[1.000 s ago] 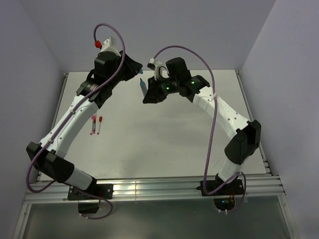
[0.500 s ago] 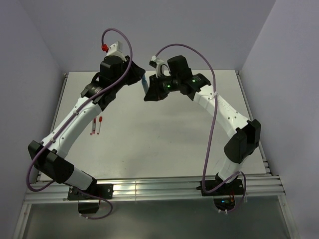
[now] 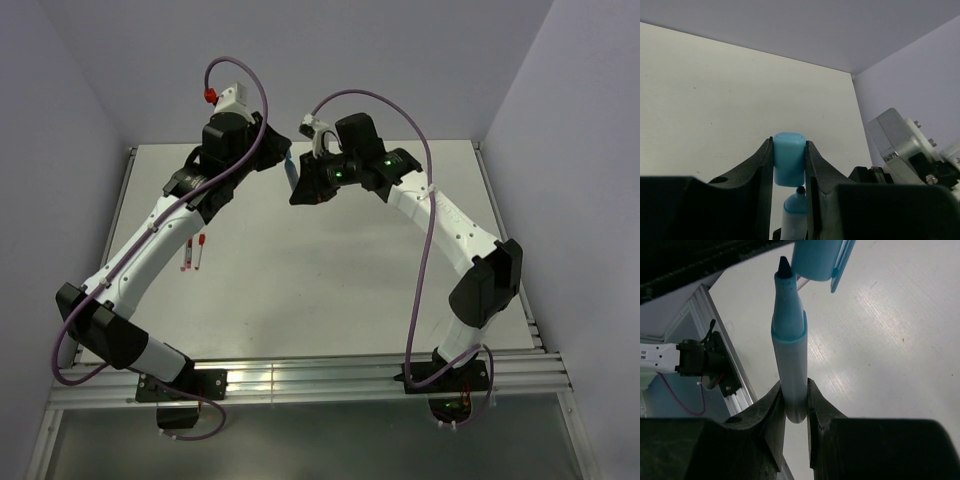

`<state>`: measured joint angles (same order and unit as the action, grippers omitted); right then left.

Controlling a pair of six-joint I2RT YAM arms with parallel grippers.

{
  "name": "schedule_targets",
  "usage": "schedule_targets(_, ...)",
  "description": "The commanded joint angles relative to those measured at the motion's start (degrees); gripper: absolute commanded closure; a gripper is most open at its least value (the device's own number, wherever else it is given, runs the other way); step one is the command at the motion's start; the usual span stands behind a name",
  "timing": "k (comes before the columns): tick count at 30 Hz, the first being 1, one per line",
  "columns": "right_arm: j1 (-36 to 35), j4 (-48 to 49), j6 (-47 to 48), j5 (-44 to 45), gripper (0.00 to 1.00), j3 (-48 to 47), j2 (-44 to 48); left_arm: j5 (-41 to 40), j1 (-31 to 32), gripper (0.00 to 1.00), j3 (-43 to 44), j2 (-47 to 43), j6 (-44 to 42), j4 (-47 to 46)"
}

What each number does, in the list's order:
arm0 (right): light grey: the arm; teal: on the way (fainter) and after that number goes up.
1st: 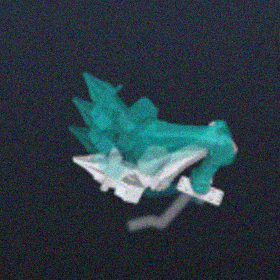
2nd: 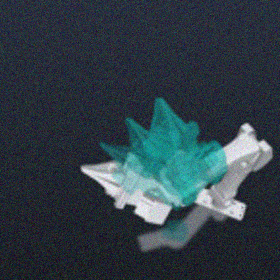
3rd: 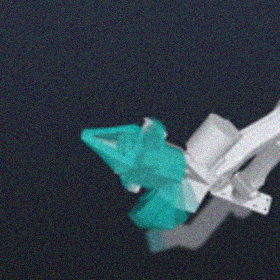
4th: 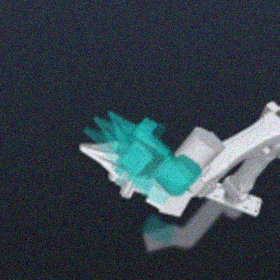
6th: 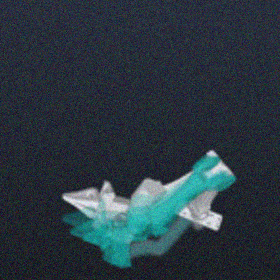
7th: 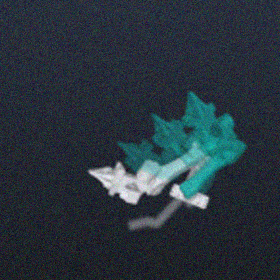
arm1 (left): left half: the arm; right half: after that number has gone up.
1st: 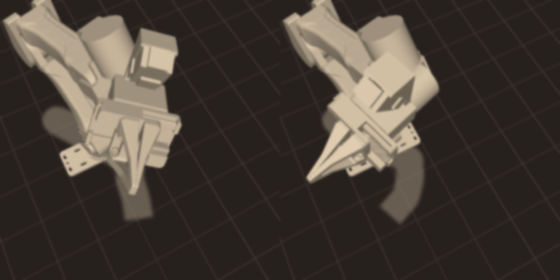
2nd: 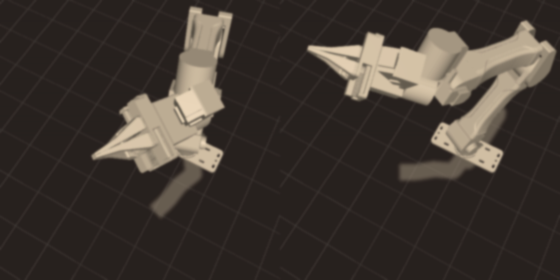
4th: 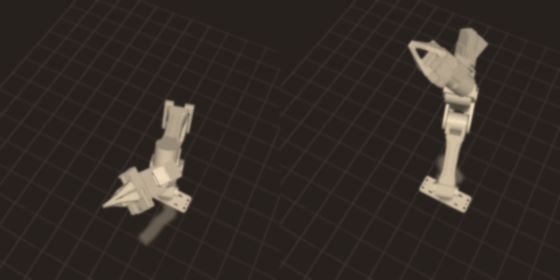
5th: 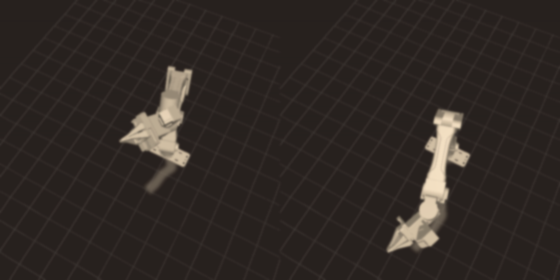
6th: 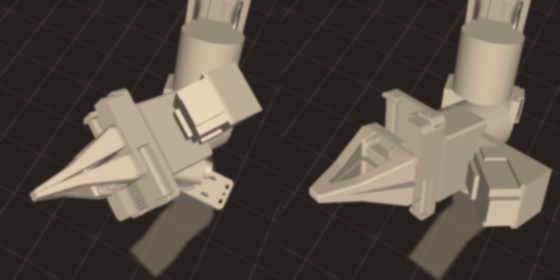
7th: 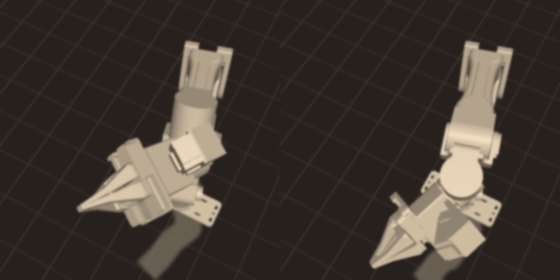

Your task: Insert the pens into the pen caps

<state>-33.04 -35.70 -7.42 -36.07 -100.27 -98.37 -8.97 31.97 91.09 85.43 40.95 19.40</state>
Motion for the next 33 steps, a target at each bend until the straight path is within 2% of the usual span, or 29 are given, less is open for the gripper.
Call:
schedule_targets(1, 0.0, 0.2, 1.1, 0.3, 1.0, 1.2, 2.2, -0.5, 0.5, 1.0, 2.7, -0.9, -0.6, -1.2)
schedule_targets(11, -0.2, -0.4, 1.2, 2.4, 1.0, 2.0, 2.4, 0.6, 0.4, 1.0, 1.5, -1.1, 0.4, -1.6)
schedule_targets(19, -0.1, -0.7, 0.6, 3.1, 1.0, -0.9, 1.3, 0.8, 1.4, 1.0, -1.3, -1.8, 0.9, -1.9)
schedule_targets(33, 0.1, -0.7, -2.2, 7.8, 1.0, -4.9, -0.3, -5.4, 6.3, 1.0, -6.7, -2.5, 0.4, -2.2)
